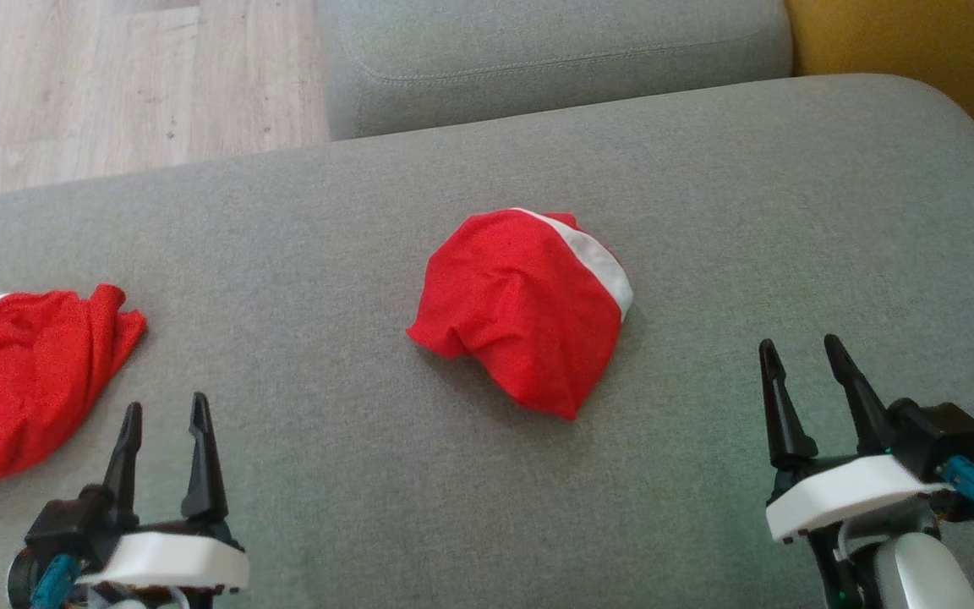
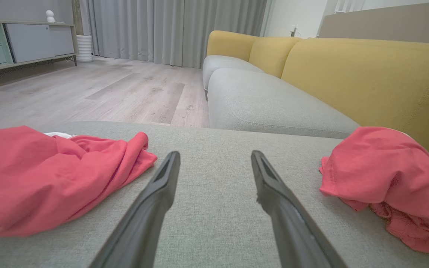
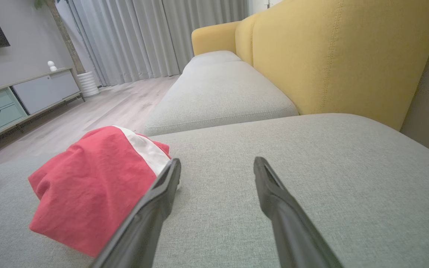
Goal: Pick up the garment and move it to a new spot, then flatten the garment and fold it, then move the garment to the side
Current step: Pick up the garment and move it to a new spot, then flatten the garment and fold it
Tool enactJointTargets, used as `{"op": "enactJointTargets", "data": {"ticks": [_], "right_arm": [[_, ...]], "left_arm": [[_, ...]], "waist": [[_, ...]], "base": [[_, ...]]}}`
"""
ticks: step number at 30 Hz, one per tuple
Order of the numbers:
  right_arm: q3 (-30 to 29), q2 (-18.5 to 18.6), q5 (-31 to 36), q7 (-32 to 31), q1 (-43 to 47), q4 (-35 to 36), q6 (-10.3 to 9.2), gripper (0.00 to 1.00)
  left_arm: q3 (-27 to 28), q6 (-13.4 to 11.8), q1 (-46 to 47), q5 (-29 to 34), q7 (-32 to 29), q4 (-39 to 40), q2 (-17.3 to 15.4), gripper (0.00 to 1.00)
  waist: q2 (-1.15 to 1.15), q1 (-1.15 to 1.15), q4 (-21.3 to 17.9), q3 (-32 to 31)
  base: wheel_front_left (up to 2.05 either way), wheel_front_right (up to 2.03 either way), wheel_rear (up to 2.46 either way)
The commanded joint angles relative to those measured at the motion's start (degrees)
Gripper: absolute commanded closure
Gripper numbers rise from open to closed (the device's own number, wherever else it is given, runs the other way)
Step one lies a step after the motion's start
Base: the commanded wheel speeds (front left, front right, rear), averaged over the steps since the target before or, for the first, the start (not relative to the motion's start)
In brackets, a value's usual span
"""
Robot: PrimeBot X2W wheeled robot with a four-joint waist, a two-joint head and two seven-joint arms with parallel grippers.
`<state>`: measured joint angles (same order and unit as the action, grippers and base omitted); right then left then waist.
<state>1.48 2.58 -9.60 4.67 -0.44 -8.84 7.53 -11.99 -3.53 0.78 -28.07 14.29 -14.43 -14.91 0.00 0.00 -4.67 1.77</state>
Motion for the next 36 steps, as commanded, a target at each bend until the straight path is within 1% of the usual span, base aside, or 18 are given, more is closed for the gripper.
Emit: {"op": "enactJointTargets", "data": {"ticks": [1,7,11,12,13,15,18,22,24,27,28,29,31,33,36], "right_arm": [[1.4,0.3,-0.3,-0.1,-1.1,1.6,-0.04,0.0],[1.7,0.3,-1.6,-1.2,-2.8,2.6,-0.04,0.0],[3.8,0.3,-3.7,-6.0,-7.9,2.0,-0.04,0.0],[3.8,0.3,-3.7,-6.0,-7.9,2.0,-0.04,0.0],[4.0,0.3,-4.0,-7.3,-9.5,1.1,-0.04,0.0],[4.2,0.3,-3.6,-10.3,-12.9,-1.9,-0.04,0.0],[4.6,0.3,-5.3,-14.3,-17.9,-7.8,-0.04,0.0],[5.5,0.3,-5.8,-17.9,-23.4,-16.8,-0.04,0.0],[6.0,0.3,-5.0,-18.9,-25.4,-20.9,-0.04,0.0],[6.9,0.3,-5.1,-18.2,-27.7,-25.8,-0.04,0.0],[7.3,0.3,-5.4,-17.9,-28.3,-27.2,-0.04,0.27],[8.1,0.3,-5.4,-17.2,-28.9,-28.1,-0.04,1.0],[8.8,0.3,-5.4,-15.1,-29.8,-28.8,-0.04,1.0],[9.9,0.8,-4.8,-12.5,-30.6,-27.9,-0.04,1.0],[12.3,2.3,-3.3,-9.7,-31.9,-23.7,-0.04,1.0]], "left_arm": [[2.5,-0.2,1.8,0.5,0.7,1.8,-0.5,0.0],[2.3,0.2,3.2,1.5,0.7,2.4,0.3,0.0],[1.9,0.6,5.1,2.2,0.7,3.0,0.7,0.0],[1.9,0.6,5.1,2.2,0.7,3.0,0.7,0.0],[1.8,0.6,5.7,2.4,0.7,3.1,0.7,0.0],[1.5,0.8,7.0,2.7,0.7,3.3,0.9,0.0],[1.1,1.2,8.8,3.0,0.7,3.4,1.0,0.0],[0.9,1.9,10.8,3.0,0.7,3.2,1.1,0.0],[1.0,2.2,11.5,3.0,0.7,3.0,1.2,0.0],[1.3,2.5,12.1,3.1,0.7,2.7,1.4,0.0],[1.4,2.6,12.1,3.2,0.7,2.6,1.5,0.0],[1.5,2.7,12.1,3.2,0.7,2.3,1.5,0.0],[1.7,2.8,11.9,3.3,0.7,1.9,1.7,0.0],[1.9,2.9,11.6,3.4,0.7,1.7,2.0,0.0],[2.3,3.1,10.7,3.5,0.7,1.4,2.4,0.0]], "waist": [[0.0,0.0,-0.1,0.0],[0.0,0.0,0.6,1.3],[0.0,0.0,2.2,3.7],[0.0,0.0,2.2,3.7],[0.0,0.0,2.7,4.5],[0.0,0.0,3.9,6.1],[0.0,0.0,5.7,8.6],[0.0,0.0,7.7,11.4],[0.0,0.0,8.3,12.3],[0.0,0.0,8.7,12.8],[0.0,0.0,8.7,12.8],[0.0,0.0,8.6,12.6],[0.0,0.0,8.4,11.7],[0.0,0.0,8.0,10.3],[0.0,0.0,7.4,7.8]], "base": [[0.0,0.0,0.0],[0.0,0.0,0.0],[0.0,0.0,0.0],[0.0,0.0,0.0],[0.0,0.0,0.0],[0.0,0.0,0.0],[0.0,0.0,0.0],[0.0,0.0,0.0],[0.0,0.0,0.0],[0.0,0.0,0.0],[0.0,0.0,0.0],[0.0,0.0,0.0],[0.0,0.0,0.0],[0.0,0.0,0.0],[0.0,0.0,0.0]]}}
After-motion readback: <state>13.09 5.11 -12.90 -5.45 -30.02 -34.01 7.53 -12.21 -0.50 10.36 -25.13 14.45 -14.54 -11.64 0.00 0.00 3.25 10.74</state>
